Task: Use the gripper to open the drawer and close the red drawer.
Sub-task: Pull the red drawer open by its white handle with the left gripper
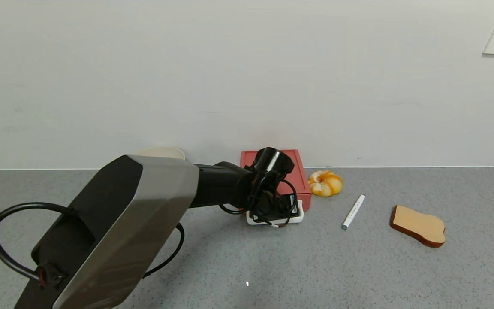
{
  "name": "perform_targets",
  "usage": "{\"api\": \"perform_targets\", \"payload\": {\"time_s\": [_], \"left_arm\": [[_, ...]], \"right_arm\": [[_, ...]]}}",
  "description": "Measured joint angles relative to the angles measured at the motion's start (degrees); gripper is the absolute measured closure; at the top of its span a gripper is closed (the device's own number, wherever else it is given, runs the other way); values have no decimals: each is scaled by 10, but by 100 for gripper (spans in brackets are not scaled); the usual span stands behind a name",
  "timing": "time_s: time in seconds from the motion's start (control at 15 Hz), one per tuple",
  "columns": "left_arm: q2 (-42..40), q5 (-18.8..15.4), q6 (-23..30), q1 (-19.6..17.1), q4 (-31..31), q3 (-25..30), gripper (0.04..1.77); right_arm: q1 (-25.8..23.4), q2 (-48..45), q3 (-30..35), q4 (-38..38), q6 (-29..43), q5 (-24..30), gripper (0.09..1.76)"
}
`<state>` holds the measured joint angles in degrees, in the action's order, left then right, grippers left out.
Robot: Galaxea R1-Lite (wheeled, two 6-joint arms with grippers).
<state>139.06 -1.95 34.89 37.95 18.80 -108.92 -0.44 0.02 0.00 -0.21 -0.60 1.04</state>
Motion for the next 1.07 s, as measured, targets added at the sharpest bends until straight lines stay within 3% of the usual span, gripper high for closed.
{"api": "perform_targets", "payload": {"time_s": [0.67, 1.07], "left_arm": [[-14, 15, 54, 18, 72, 6, 170], [-31, 24, 80, 30, 76, 39, 170]], "right_arm": [[0, 0, 0, 0, 0, 0, 14], [0, 0, 0, 0, 0, 0, 14]]}}
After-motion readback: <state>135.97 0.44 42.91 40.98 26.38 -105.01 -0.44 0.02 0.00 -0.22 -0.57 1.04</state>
